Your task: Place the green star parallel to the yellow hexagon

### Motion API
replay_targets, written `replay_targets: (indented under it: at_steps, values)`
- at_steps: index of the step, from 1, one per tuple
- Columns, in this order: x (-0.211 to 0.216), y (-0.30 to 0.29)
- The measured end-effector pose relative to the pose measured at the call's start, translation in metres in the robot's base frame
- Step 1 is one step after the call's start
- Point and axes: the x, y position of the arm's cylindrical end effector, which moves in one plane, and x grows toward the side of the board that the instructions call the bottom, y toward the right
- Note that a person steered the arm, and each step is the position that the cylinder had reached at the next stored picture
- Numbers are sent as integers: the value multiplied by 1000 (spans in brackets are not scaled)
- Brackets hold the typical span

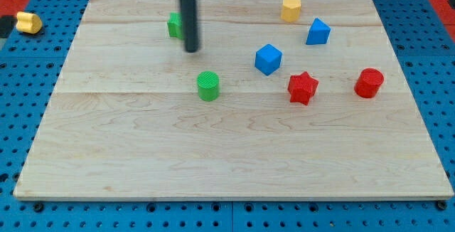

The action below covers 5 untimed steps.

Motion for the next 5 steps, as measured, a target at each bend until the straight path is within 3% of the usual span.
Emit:
replay_targets:
  at_steps: [2,4,5]
  values:
    - [-73,44]
    - [-63,-41]
    - [-104,-12]
